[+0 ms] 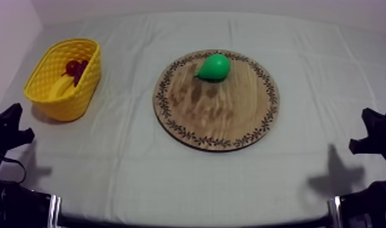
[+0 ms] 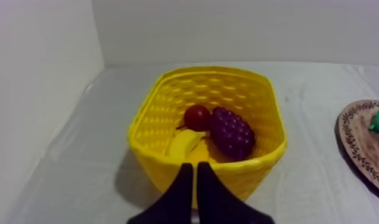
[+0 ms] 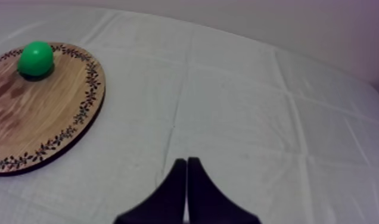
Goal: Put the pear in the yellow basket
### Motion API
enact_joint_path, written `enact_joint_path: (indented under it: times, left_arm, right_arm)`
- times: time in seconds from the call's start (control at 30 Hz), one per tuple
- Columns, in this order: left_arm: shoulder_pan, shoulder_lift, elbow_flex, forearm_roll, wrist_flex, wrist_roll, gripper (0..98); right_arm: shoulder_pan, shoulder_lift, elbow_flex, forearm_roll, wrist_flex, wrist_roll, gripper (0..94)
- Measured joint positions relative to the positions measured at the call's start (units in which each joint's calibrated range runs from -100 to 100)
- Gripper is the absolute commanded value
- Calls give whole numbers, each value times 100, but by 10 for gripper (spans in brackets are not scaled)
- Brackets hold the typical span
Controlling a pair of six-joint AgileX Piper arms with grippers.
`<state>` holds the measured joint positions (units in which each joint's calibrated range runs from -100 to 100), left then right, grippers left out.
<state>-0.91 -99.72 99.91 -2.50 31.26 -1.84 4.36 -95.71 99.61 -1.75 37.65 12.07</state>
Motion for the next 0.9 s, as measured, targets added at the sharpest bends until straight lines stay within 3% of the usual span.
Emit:
enact_joint_path:
  times: [0.3, 0.9]
  left_arm:
    - [476, -28, 9, 7, 136, 126, 1]
    - [345, 239, -276, -29, 113, 73, 1]
  right_arm:
    - [0, 0, 0, 0, -1, 0, 3]
    - [0, 0, 0, 0, -1, 0, 3]
